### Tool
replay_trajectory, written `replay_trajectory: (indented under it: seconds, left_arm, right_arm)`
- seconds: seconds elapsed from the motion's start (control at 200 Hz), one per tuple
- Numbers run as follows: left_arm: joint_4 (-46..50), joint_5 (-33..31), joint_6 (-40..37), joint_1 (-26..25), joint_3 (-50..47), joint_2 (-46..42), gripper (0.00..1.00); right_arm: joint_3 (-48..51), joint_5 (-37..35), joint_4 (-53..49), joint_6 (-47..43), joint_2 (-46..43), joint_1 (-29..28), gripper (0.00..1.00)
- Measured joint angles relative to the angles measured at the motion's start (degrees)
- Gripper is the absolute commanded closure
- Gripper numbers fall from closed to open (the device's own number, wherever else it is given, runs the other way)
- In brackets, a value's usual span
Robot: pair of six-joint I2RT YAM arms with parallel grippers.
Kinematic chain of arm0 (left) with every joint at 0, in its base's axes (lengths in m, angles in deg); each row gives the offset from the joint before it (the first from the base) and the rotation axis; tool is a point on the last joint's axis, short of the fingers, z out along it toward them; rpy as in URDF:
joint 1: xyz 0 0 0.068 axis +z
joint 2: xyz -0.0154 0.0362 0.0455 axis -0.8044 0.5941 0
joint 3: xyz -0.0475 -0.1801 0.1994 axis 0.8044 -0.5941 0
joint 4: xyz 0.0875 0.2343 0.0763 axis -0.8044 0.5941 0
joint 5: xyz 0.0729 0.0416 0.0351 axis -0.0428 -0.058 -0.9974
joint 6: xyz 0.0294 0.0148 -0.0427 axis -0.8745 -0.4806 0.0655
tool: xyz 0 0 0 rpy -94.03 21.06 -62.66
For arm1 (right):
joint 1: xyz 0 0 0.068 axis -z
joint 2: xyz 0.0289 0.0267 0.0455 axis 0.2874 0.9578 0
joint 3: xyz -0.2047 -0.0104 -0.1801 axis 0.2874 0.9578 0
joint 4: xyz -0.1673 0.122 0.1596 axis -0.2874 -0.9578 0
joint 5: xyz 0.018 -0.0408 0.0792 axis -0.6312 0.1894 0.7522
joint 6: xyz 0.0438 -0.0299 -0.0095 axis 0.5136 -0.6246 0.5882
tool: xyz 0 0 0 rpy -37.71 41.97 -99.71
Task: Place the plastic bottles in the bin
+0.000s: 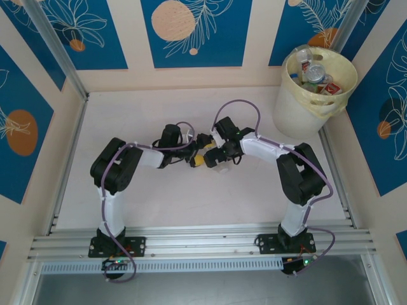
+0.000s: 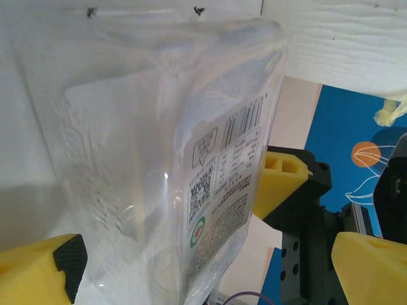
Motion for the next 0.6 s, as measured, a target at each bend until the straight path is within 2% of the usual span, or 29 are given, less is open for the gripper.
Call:
replay_trajectory:
  seconds: [0.05, 0.215, 0.46, 0.6]
  left_arm:
    - [-0.52, -0.35, -0.44, 0.26, -0.11, 0.00, 0.00]
    - [-0.76, -1.29, -3.43, 2.03, -2.43, -1.77, 0.00]
    - [2.84, -3.65, -9.18, 4.50, -6.19, -8.83, 0.00]
    - [4.48, -5.46, -11.04, 5.09, -6.86, -10.80, 0.00]
  right_arm:
    - [0.09, 0.48, 0.31, 0.61, -0.13, 0.20, 0.25]
    - [3.10, 3.74, 2.14, 2.08, -2.21, 2.38, 0.31]
    - [7.61, 7.41, 2.62, 3.43, -6.16, 6.80, 0.32]
    - [8.61, 9.22, 2.19, 5.09, -13.44, 10.62, 0.32]
